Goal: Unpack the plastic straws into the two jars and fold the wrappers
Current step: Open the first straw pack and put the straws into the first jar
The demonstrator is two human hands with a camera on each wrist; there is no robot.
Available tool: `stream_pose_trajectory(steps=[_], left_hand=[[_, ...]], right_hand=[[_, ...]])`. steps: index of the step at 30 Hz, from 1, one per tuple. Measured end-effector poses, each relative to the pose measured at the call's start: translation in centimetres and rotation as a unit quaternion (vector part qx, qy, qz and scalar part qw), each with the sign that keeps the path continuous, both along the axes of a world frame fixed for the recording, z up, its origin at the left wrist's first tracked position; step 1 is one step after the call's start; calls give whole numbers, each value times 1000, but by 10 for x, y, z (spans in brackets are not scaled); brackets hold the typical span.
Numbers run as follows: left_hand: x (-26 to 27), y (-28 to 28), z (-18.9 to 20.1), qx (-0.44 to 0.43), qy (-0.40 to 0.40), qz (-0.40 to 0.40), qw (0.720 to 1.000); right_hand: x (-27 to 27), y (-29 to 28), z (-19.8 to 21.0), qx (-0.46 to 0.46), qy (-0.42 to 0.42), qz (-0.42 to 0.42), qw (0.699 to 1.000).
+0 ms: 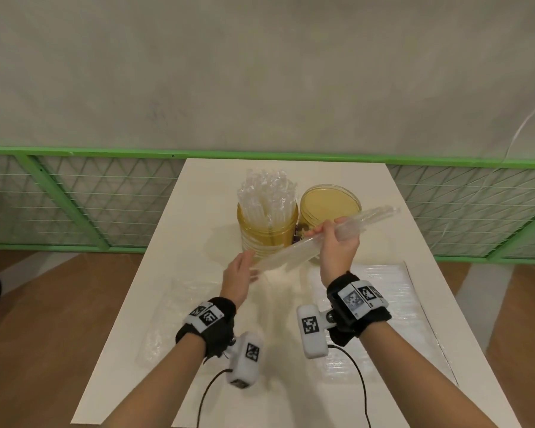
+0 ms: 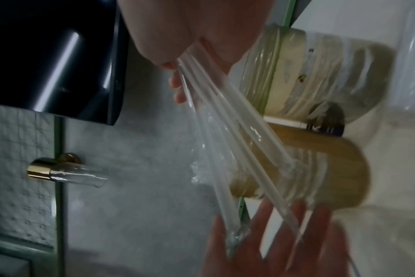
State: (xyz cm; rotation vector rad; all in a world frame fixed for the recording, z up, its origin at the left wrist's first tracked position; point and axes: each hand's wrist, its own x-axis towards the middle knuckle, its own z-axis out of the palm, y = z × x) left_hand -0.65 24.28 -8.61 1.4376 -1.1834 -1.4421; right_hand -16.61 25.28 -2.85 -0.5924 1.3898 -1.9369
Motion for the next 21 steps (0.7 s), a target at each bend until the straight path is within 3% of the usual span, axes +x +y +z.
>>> stream_pose_trajectory(steps=[1, 3, 6, 9, 14, 18, 21], left_hand=[[-7, -1, 8, 84, 99, -10, 991], [-18, -4, 16, 195, 222, -27, 955], [-22, -10, 17, 192, 279, -30, 940], [-20, -18, 21, 181, 253, -26, 950], [-23, -26, 26, 197, 203, -11, 959], [-31, -32, 33, 165, 239, 45, 956], [-31, -44, 47, 16, 92, 65, 993]], right_hand=[[5, 0, 3, 6, 2, -1, 1000], [14, 1, 8, 25, -18, 8, 999], [26, 6, 9, -9, -6, 70, 998], [32, 10, 9, -35, 34, 134, 990], [29, 0, 19, -26, 13, 142, 989], [24, -11, 39, -54, 129, 155, 978], [12, -31, 69, -89, 169, 101, 976]])
